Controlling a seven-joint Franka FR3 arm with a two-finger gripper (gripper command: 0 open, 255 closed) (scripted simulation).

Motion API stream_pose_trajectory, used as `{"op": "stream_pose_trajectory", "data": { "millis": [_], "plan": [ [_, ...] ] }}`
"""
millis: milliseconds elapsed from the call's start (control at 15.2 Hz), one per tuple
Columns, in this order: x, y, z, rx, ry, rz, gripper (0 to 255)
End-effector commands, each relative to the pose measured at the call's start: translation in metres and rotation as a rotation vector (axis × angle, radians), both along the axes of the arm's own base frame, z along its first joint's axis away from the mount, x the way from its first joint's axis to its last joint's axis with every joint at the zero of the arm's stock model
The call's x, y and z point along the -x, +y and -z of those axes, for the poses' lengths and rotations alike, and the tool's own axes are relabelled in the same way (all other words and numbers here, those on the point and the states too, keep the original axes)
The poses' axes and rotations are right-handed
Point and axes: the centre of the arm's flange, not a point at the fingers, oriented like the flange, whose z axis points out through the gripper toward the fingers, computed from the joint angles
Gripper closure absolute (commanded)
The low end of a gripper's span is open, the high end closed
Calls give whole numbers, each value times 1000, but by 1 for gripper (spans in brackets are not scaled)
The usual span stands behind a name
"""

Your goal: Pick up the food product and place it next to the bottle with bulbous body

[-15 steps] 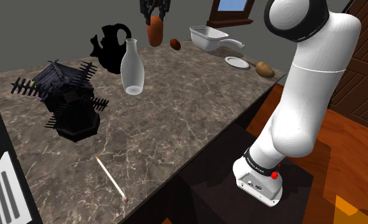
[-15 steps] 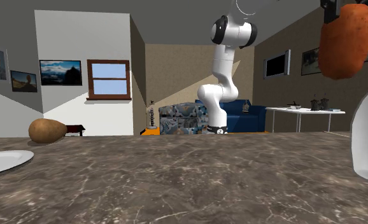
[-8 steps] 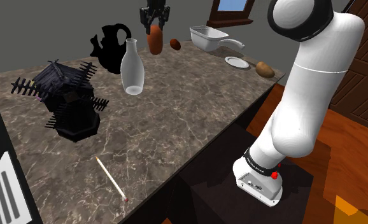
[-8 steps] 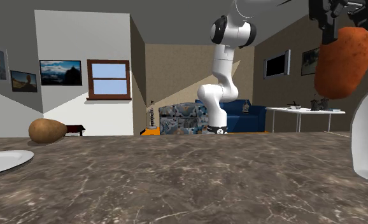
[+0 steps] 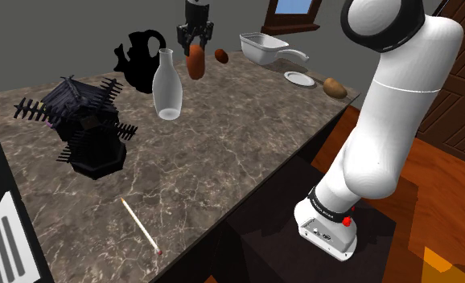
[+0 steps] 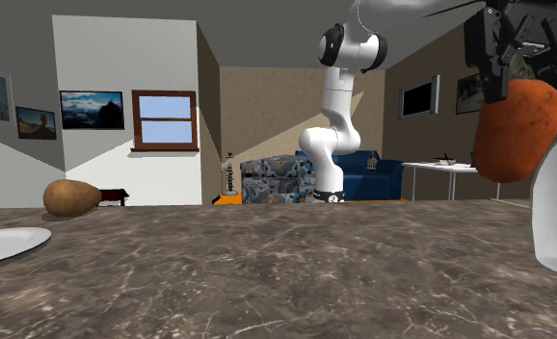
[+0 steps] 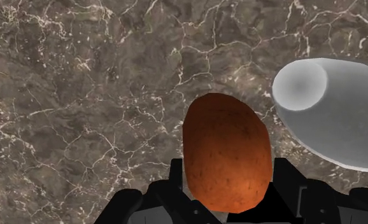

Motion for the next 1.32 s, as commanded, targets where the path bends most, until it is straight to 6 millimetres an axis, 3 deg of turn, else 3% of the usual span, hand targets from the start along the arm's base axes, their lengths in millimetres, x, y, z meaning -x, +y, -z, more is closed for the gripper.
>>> {"op": "stream_pose_trajectory", "data": {
  "millis": [0,1254],
  "plan": [
    [-1,0,10,0,-1,0,255],
    [-1,0,110,0,-1,0,255]
  ]
}}
